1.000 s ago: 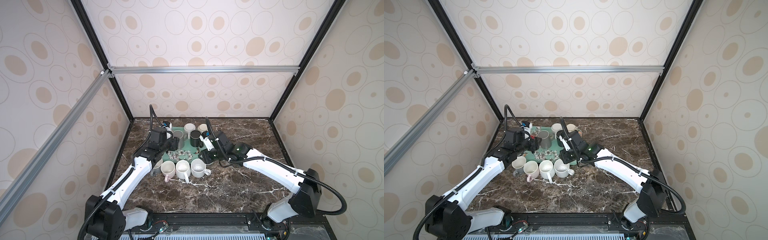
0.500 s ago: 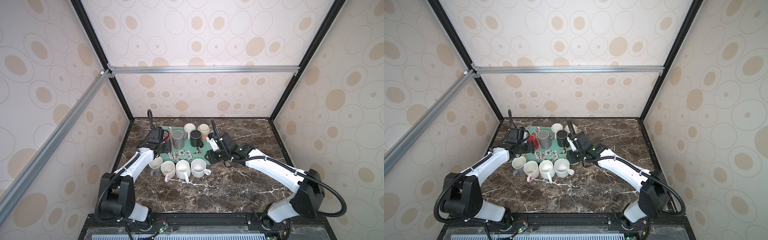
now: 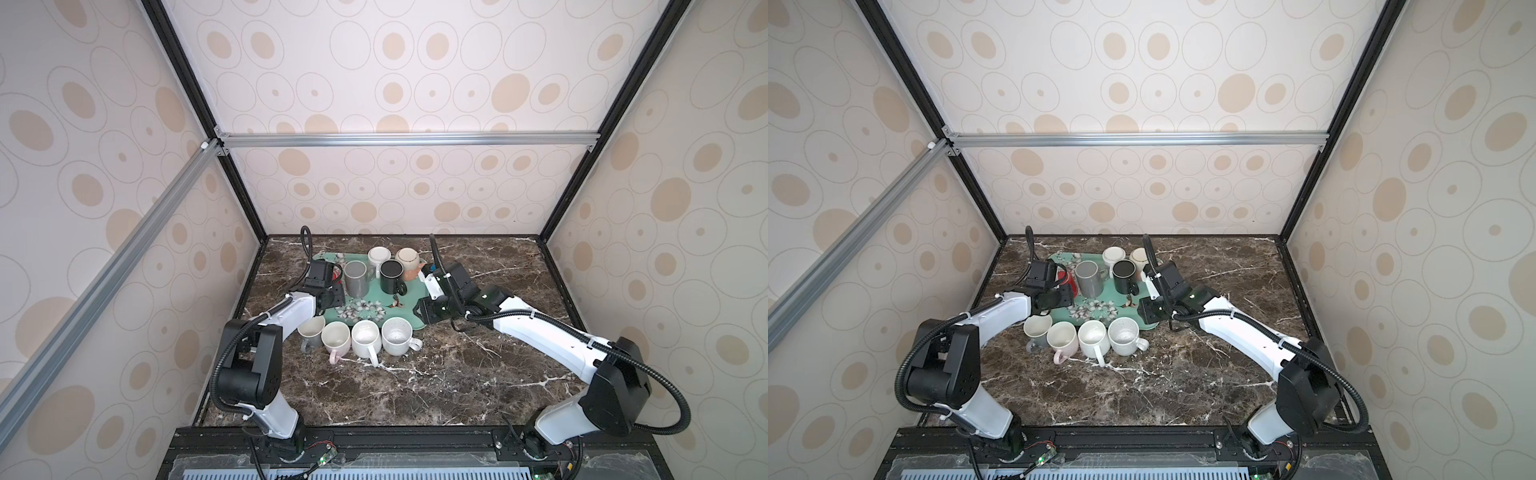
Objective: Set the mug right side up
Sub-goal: 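Grasp the upside-down red mug with the left gripper while the right withdraws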
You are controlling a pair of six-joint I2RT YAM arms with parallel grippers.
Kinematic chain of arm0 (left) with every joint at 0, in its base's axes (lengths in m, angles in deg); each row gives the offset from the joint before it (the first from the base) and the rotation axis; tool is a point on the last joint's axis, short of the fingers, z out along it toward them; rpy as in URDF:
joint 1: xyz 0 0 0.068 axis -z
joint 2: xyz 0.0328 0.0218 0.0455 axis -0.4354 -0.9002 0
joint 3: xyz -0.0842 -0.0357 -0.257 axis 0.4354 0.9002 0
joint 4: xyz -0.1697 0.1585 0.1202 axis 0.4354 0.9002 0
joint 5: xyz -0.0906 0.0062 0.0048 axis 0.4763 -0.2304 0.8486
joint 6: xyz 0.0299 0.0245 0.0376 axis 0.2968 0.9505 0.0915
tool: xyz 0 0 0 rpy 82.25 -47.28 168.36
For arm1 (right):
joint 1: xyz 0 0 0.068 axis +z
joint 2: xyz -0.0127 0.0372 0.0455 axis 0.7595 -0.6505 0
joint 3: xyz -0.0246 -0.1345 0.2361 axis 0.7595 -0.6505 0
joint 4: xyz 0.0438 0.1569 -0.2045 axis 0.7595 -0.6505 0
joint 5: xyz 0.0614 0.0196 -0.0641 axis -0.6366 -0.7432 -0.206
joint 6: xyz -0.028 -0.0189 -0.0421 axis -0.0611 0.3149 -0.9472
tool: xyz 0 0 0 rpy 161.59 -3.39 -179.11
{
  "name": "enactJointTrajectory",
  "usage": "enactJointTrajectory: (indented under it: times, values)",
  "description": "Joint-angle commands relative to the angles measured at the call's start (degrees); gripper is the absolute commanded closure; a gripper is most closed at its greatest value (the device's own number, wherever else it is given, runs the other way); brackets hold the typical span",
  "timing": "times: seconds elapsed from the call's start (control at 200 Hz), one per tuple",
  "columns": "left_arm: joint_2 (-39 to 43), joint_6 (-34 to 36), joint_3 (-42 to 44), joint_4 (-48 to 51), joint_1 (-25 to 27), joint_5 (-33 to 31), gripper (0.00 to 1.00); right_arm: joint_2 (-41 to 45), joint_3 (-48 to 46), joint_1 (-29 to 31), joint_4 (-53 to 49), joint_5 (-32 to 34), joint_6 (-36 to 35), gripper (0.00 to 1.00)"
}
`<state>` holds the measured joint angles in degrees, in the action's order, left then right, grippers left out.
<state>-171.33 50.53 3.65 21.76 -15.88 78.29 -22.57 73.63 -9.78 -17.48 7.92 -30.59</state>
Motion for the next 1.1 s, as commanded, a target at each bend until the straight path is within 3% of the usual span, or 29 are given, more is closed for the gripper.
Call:
enactJointTrajectory:
  times: [0.0,0.49,1.095]
  values:
    - [-1.08,-1.84,-0.30,-2.83,-0.60,-2.43,0.37,-0.09,-1.24,-1.03,0.58,-1.07,-0.78,0.57]
    - [-4.96,-2.01,2.24,-10.80,-0.57,-7.12,0.45,-1.84,-1.23,-2.62,0.91,-2.60,-1.29,0.57]
    - [3.62,2.93,7.06,-12.81,-0.62,-7.64,0.96,-1.03,-2.09,-2.72,1.66,-4.00,0.25,0.57]
